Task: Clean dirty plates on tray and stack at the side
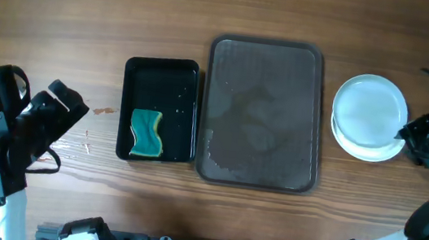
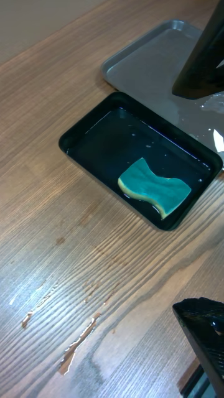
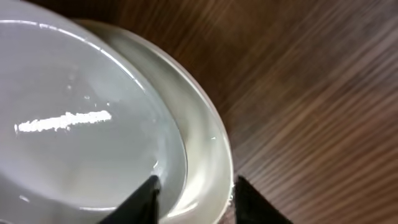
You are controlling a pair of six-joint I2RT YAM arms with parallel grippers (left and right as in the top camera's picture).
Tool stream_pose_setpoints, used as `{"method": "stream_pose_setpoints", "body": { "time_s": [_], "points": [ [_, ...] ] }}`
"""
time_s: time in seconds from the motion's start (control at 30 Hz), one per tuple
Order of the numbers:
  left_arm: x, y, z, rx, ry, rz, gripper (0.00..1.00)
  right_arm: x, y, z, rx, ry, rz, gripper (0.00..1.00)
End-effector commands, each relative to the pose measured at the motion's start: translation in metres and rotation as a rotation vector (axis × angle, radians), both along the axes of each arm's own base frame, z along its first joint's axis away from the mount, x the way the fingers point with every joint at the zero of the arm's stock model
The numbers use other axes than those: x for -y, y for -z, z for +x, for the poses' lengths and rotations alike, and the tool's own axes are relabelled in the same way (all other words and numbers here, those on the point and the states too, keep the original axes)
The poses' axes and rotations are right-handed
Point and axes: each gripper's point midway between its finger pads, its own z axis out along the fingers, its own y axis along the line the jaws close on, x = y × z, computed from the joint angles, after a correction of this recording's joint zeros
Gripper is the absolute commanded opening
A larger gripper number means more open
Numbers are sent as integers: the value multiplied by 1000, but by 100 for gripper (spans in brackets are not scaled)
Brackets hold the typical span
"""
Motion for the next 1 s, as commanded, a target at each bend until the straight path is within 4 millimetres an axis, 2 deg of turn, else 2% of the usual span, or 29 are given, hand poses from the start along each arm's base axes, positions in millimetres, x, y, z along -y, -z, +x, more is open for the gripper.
{"method": "stream_pose_setpoints", "body": {
  "time_s": [0.0, 0.03, 0.07, 0.1, 0.13, 0.17, 0.23, 0.27, 0.3, 0.4, 0.43, 0.5, 0.53, 0.57, 0.6, 0.63, 0.67, 0.73, 0.8, 0.83, 0.87, 0.93, 0.97],
  "points": [
    [-4, -2, 0, 2, -9, 18, 100, -42, -80, 21, 313, -224, 40, 54],
    [-4, -2, 0, 2, -9, 18, 100, -86, -133, 25, 523, -387, 98, 64],
    [-4, -2, 0, 2, -9, 18, 100, -117, -167, 18, 647, -509, 118, 65],
    [-4, -2, 0, 2, -9, 18, 100, -151, -197, 1, 739, -632, 115, 65],
    [-4, -2, 0, 2, -9, 18, 100, -172, -213, -17, 769, -688, 100, 66],
    [-4, -2, 0, 2, -9, 17, 100, -196, -227, -40, 792, -748, 89, 100],
    [-4, -2, 0, 2, -9, 17, 100, -222, -245, -74, 803, -681, 161, 100],
    [-4, -2, 0, 2, -9, 18, 100, -228, -254, -85, 808, -587, 214, 100],
    [-4, -2, 0, 2, -8, 18, 100, -223, -261, -92, 816, -479, 201, 100],
    [-4, -2, 0, 2, -9, 17, 100, -185, -261, -99, 834, -440, -110, 100],
    [-4, -2, 0, 2, -9, 18, 100, -165, -264, -99, 836, -431, -272, 100],
    [-4, -2, 0, 2, -9, 18, 100, -153, -277, -94, 903, -460, -438, 100],
    [-4, -2, 0, 2, -9, 18, 100, -156, -288, -83, 1041, -516, -543, 100],
    [-4, -2, 0, 2, -9, 18, 100, -159, -290, -78, 1114, -536, -578, 100],
    [-4, -2, 0, 2, -9, 18, 100, -161, -283, -74, 1166, -540, -599, 100],
    [-4, -2, 0, 2, -9, 18, 100, -163, -269, -75, 1199, -540, -604, 100],
    [-4, -2, 0, 2, -9, 18, 100, -164, -236, -77, 1187, -541, -595, 100],
    [-4, -2, 0, 2, -9, 17, 100, -164, -184, -73, 1193, -504, -556, 100],
    [-4, -2, 0, 2, -9, 18, 100, -169, -153, -69, 1219, -480, -508, 100],
    [-4, -2, 0, 2, -9, 18, 100, -178, -136, -65, 1259, -496, -484, 100],
    [-4, -2, 0, 2, -9, 17, 100, -185, -123, -62, 1294, -519, -477, 100],
    [-4, -2, 0, 2, -9, 17, 100, -189, -110, -58, 1321, -518, -485, 100],
    [-4, -2, 0, 2, -9, 18, 100, -188, -116, -56, 1359, -509, -500, 100]
  ]
}}
